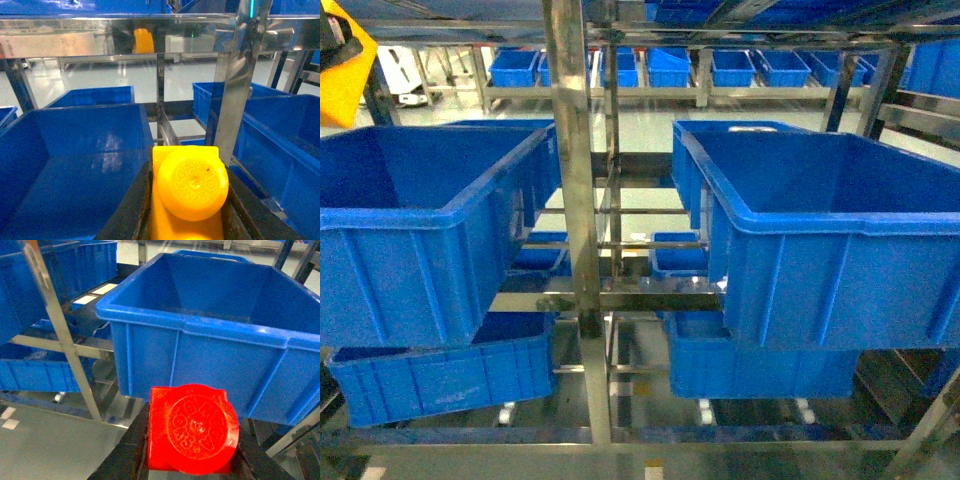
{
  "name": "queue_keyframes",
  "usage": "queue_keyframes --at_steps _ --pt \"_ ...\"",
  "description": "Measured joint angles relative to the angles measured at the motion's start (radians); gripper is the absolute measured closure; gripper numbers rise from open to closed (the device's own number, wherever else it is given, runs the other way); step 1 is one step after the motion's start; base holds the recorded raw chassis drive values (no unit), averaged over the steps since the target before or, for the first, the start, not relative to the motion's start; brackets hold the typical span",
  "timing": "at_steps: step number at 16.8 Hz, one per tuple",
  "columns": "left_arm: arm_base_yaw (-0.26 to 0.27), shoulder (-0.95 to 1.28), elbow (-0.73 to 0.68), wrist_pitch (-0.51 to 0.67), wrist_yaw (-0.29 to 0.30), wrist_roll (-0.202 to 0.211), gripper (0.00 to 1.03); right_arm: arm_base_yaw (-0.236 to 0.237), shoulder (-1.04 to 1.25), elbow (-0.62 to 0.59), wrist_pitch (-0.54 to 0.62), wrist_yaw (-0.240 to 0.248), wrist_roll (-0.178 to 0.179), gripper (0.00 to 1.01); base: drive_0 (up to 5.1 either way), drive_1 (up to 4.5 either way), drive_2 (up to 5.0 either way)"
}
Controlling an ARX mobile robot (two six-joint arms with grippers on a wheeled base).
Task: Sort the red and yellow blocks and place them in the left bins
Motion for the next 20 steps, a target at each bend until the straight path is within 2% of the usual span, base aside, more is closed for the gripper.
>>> queue_keyframes --at_steps 6,9,12,20 --pt "0.000 0.000 0.000 -0.008 0.001 0.000 0.76 0.000 0.000 0.000 0.003 0.000 0.000 0.73 0.0 4.35 -4.3" --pt "0.003 0.006 0.002 -0.006 0.000 0.000 0.77 0.000 0.000 0.001 -0.001 0.000 0.000 0.73 0.0 0.00 0.0" --pt "0.000 0.006 0.002 -0.006 0.000 0.000 0.77 -0.047 0.064 0.040 0.014 -0.024 -0.007 0.73 0.0 0.00 0.0" --pt "0.000 0.006 0.002 -0.005 0.000 0.000 0.77 -0.067 0.153 0.126 0.041 -0.046 -0.013 0.73 0.0 0.00 0.0"
